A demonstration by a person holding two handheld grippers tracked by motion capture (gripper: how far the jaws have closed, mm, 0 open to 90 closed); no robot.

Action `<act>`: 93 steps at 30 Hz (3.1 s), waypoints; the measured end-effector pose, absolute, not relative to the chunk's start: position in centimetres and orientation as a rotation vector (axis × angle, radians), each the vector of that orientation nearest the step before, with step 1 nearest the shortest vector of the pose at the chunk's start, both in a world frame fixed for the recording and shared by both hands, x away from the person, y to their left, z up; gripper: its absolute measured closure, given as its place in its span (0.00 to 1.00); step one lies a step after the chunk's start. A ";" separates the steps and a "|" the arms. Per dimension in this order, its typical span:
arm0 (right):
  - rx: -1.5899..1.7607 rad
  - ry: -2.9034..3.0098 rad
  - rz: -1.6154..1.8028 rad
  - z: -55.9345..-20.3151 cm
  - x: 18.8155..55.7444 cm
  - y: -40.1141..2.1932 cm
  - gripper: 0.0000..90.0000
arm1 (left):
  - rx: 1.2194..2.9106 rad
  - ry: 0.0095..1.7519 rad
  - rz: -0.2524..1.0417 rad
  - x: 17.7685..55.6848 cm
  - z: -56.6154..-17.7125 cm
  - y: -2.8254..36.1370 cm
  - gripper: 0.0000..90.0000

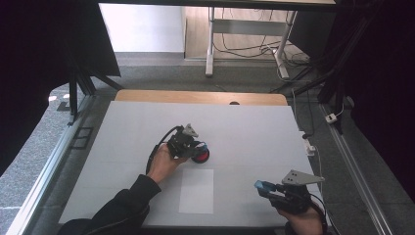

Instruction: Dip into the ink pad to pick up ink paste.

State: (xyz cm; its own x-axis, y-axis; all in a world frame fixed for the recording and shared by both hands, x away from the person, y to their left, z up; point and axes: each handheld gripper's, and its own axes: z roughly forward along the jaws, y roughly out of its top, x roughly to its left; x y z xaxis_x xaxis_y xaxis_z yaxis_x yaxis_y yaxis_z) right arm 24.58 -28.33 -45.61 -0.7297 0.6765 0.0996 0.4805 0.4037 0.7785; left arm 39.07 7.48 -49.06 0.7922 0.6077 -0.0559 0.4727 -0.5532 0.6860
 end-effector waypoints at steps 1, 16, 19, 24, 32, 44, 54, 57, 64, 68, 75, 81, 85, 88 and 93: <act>1.021 2.429 1.230 -45.6 24.6 -28.3 0.77 | 2.255 0.798 0.237 39.1 -49.1 7.5 0.79; 1.024 2.420 1.245 -45.6 24.6 -28.4 0.77 | 2.234 0.797 0.240 39.3 -48.8 8.0 0.79; 1.025 2.420 1.246 -45.6 24.6 -28.4 0.77 | 2.196 0.802 0.218 39.4 -48.2 8.5 0.79; 1.025 2.420 1.246 -45.6 24.6 -28.4 0.77 | 2.137 0.817 0.165 39.6 -47.5 9.2 0.79; 1.027 2.421 1.245 -45.6 24.6 -28.4 0.76 | 2.116 0.843 0.072 40.1 -47.8 9.5 0.79; 1.033 2.423 1.242 -45.6 24.6 -28.4 0.77 | 2.119 0.907 0.010 40.8 -49.3 9.5 0.79; 1.033 2.425 1.240 -45.6 24.6 -28.4 0.77 | 2.187 0.859 0.112 40.2 -49.3 8.6 0.79; 1.032 2.425 1.238 -45.6 24.6 -28.4 0.76 | 2.226 0.833 0.170 39.8 -49.1 8.0 0.79; 1.031 2.428 1.238 -45.6 24.6 -28.4 0.76 | 2.266 0.804 0.267 38.9 -49.0 7.1 0.79; 1.029 2.433 1.231 -45.6 24.6 -28.4 0.77 | 2.296 0.789 0.322 38.4 -48.9 6.5 0.79; 1.032 2.428 1.235 -45.6 24.6 -28.4 0.77 | 2.297 0.814 0.301 38.6 -48.8 6.6 0.79; 1.030 2.430 1.237 -45.7 24.6 -28.4 0.77 | 2.236 0.860 0.197 39.3 -49.1 7.6 0.79; 1.031 2.428 1.236 -45.6 24.6 -28.4 0.76 | 2.215 0.878 0.160 39.6 -49.2 8.0 0.79; 1.031 2.428 1.236 -45.6 24.6 -28.4 0.76 | 2.214 0.877 0.159 39.6 -49.2 8.0 0.79; 1.031 2.430 1.236 -45.7 24.6 -28.4 0.77 | 2.250 0.860 0.216 39.2 -49.0 7.4 0.79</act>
State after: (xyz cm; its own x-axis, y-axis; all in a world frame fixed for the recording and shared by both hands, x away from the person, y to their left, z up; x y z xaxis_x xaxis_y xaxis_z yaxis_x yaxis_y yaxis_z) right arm 24.61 -28.42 -45.65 -0.7275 0.6774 0.1088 0.4868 0.3979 0.7776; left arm 39.18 7.36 -49.02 0.7648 0.6380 -0.0901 0.5197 -0.5281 0.6716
